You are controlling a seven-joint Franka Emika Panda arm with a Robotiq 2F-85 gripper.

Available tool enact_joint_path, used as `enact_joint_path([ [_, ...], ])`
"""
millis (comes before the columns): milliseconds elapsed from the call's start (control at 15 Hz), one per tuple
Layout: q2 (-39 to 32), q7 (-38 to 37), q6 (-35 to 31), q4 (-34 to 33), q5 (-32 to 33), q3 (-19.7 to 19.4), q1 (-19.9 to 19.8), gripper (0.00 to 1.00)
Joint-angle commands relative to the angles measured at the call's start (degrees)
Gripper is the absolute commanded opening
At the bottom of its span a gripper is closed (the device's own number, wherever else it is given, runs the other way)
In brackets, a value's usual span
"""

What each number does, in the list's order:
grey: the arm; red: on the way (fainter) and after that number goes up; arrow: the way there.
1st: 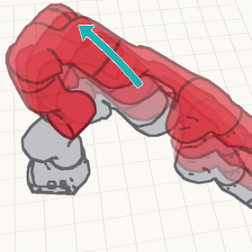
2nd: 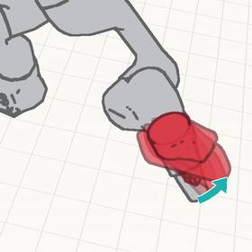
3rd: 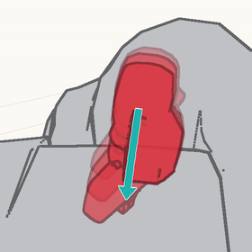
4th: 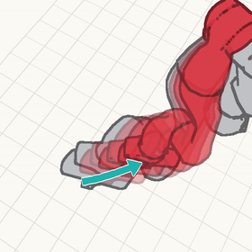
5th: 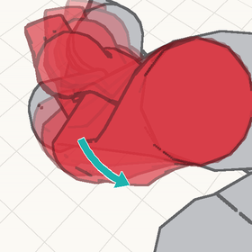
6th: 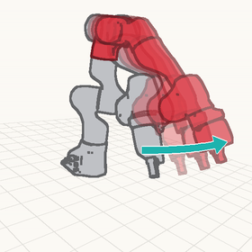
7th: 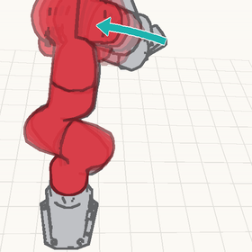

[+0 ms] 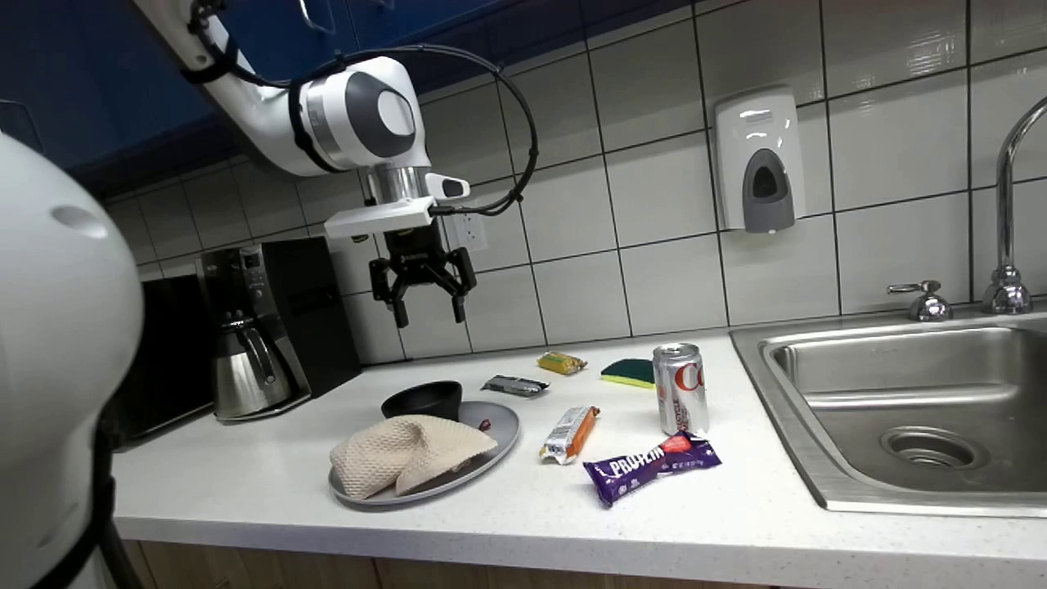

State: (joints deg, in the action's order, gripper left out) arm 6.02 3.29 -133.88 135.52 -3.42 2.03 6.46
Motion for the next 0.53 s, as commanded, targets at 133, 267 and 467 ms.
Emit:
enact_joint_path([
  [133, -2.07, 1.76, 1.56, -2.67, -2.27, 2.14, 1.02, 1.00],
  [267, -2.81, 1.94, 1.47, -3.09, -3.10, 2.80, 1.59, 1.00],
  [467, -4.23, 3.15, 1.07, -3.52, -5.46, 3.65, 2.35, 1.00],
])
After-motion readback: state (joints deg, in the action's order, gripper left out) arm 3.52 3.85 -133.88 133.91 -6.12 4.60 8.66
